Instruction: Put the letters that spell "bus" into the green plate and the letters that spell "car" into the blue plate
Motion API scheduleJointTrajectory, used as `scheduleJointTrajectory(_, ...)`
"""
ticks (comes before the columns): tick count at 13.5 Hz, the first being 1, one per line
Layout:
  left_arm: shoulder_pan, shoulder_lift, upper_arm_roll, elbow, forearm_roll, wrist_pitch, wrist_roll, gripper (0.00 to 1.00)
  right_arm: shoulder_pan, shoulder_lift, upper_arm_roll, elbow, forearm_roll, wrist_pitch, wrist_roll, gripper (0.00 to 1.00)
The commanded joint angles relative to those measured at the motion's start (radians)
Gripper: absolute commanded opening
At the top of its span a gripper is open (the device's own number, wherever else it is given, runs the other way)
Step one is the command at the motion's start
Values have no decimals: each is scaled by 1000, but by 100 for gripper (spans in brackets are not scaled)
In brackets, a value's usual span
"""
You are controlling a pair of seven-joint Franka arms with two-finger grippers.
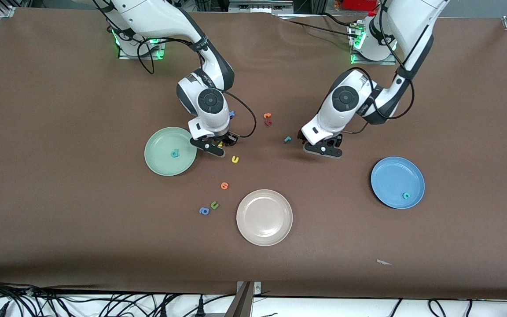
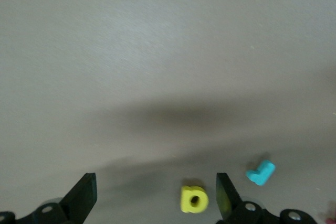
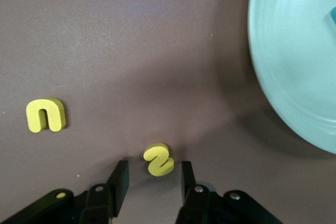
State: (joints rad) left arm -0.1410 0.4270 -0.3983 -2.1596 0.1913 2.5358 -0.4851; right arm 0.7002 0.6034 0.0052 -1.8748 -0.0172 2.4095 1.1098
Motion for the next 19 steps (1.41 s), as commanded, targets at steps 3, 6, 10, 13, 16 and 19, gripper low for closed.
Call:
scheduleJointTrajectory(3,-31,-7,2,-32,29,41,-65,99,7,7,-5,-20,-6,48,-16,46)
scheduleJointTrajectory(6,-37,22,2,-43,132,55,-147,97,7,9,-7,-20,-7,49,-18,35)
scheduleJointTrajectory(10,-40,52,1,-42,151,55,-167,92,7,4,-7,-23,-7,48,-16,11)
scheduleJointTrajectory(13,-63,55,-1,-42,151,54,-188,82,2,-34,-30,-18,-6,34,-48,11)
scheduleJointTrajectory(16,-71,55,-1,-43,149,54,-207,71,-1,-103,-108,-9,0,-103,-175,11)
scheduleJointTrajectory(19,-71,55,-1,-42,151,54,-207,64,-2,-142,-203,-20,2,-226,-351,11)
